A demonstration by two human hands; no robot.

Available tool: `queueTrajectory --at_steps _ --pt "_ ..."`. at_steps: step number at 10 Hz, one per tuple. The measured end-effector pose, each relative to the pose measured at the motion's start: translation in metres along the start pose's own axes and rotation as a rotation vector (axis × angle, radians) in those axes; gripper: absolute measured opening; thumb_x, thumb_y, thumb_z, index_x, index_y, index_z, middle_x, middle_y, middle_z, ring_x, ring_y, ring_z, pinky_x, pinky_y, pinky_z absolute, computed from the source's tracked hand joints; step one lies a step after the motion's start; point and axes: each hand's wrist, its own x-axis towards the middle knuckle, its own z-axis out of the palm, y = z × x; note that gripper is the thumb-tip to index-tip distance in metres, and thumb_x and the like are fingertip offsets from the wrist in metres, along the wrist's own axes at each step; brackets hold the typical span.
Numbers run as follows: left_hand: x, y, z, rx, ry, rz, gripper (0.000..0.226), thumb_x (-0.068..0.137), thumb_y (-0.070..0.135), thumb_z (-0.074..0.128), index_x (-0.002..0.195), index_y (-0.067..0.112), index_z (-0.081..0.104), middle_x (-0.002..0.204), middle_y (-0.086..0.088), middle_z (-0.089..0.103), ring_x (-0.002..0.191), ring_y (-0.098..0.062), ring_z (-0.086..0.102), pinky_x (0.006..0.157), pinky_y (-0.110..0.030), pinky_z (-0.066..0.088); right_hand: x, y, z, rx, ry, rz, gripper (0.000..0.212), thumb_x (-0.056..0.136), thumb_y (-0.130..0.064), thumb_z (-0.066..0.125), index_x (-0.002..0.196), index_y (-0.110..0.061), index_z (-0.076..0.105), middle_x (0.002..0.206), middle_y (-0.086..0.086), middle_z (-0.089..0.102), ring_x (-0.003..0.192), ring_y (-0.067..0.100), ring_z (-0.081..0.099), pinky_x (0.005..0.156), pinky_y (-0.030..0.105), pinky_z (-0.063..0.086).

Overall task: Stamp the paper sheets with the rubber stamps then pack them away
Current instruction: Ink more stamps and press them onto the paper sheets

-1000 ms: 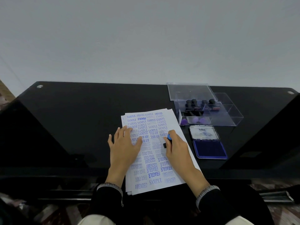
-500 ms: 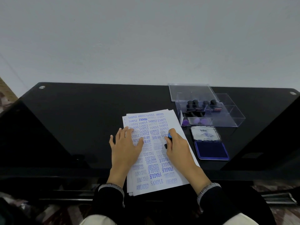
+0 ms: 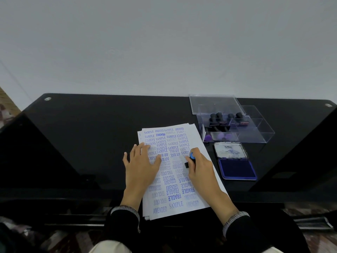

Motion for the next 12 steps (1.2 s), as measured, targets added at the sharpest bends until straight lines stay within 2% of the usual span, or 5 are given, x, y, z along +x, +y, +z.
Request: queueTrajectory --at_steps 2,5,7,8,12 --pt "0.0 0.001 -0.001 0.001 0.001 -0.006 0.055 0.092 0.056 0.045 0.137 0.025 0.043 0.151 0.005 0.034 0.145 -0.015 0.019 0.118 -0.047 0.004 0.012 -0.003 -0.002 -0.044 -0.037 -0.023 0.014 0.096 -0.013 0.05 0.091 -0.016 0.037 0.067 -0.006 0.041 0.055 0.01 0.038 0.047 0.02 0.027" --pt "-0.001 0.002 -0.002 -0.006 0.0 -0.006 0.054 0.092 0.056 0.045 0.137 0.025 0.043 0.152 0.005 0.034 0.145 -0.015 0.018 0.118 -0.047 0.003 0.002 -0.003 0.0 -0.008 0.005 -0.011 0.007 0.096 -0.015 0.048 0.094 -0.013 0.042 0.071 -0.002 0.045 0.062 0.02 0.052 0.047 0.018 0.029" --pt "-0.001 0.002 -0.002 -0.007 -0.004 -0.013 0.054 0.092 0.056 0.045 0.137 0.025 0.043 0.152 0.005 0.033 0.146 -0.015 0.018 0.118 -0.047 0.002 0.005 -0.004 0.0 -0.02 0.008 -0.022 0.017 0.095 -0.011 0.05 0.089 -0.017 0.036 0.065 -0.009 0.037 0.054 0.01 0.036 0.046 0.019 0.028" --pt "-0.001 0.002 -0.002 -0.008 -0.004 -0.01 0.054 0.092 0.056 0.045 0.137 0.025 0.043 0.152 0.005 0.033 0.145 -0.015 0.018 0.118 -0.047 0.002 0.002 -0.004 0.0 -0.007 0.017 -0.008 0.008 0.096 -0.012 0.05 0.094 -0.013 0.041 0.067 -0.01 0.036 0.055 0.008 0.037 0.046 0.018 0.028" --pt "0.0 0.002 -0.002 -0.009 -0.008 -0.015 0.055 0.092 0.056 0.045 0.137 0.025 0.043 0.152 0.005 0.033 0.145 -0.015 0.018 0.118 -0.047 0.002 0.004 -0.007 -0.001 -0.013 0.007 -0.017 0.018 0.096 -0.013 0.049 0.09 -0.019 0.033 0.065 -0.013 0.033 0.053 0.007 0.031 0.045 0.019 0.026"
